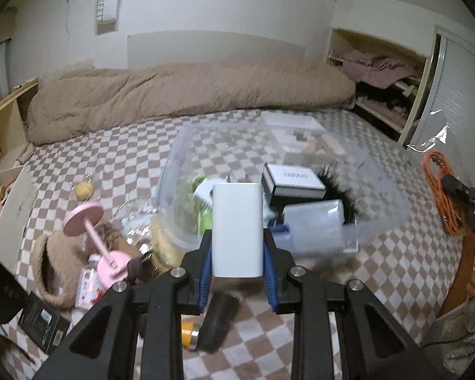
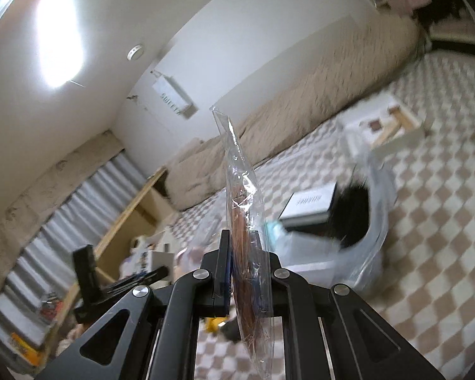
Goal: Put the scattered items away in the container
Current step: 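Carry the white plug and clear bag over the clear box with both tools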
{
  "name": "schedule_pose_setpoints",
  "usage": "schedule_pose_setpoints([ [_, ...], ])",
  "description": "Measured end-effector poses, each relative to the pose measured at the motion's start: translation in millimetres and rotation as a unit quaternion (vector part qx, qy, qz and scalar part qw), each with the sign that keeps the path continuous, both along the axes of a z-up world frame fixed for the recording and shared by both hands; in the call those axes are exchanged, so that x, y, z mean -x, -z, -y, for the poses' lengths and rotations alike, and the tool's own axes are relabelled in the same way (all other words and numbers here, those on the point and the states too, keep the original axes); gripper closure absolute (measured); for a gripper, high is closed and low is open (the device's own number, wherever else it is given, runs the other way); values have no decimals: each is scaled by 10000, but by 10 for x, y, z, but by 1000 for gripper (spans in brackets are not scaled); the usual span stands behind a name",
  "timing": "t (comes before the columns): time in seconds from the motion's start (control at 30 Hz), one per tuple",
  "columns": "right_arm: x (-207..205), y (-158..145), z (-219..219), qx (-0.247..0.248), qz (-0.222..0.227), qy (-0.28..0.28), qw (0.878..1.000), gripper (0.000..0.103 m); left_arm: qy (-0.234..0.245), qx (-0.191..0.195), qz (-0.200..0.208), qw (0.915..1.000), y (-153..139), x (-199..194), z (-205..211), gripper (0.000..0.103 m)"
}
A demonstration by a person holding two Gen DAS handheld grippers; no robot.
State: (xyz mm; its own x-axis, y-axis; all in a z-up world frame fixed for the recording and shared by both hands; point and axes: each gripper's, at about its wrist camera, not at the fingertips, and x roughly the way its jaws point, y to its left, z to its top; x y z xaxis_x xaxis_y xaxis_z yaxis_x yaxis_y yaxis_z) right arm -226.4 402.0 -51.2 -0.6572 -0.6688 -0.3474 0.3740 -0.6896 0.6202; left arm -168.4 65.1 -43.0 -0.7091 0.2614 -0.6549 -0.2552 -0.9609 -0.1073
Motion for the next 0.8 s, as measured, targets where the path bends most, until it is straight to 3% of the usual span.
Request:
schedule_pose_setpoints([
  [0.47, 647, -15, 296, -946, 260, 420, 9943, 92, 401, -107, -410, 9983, -232, 468, -285, 75],
  [0.63, 967, 127, 432, -1581, 606, 607, 9837, 92, 442, -211, -397, 9980, -206, 590, -314, 75],
  [0.8, 1281, 373, 553, -2347, 1147, 907, 9610, 92, 512, -191, -364, 9978, -164, 669, -362, 75],
])
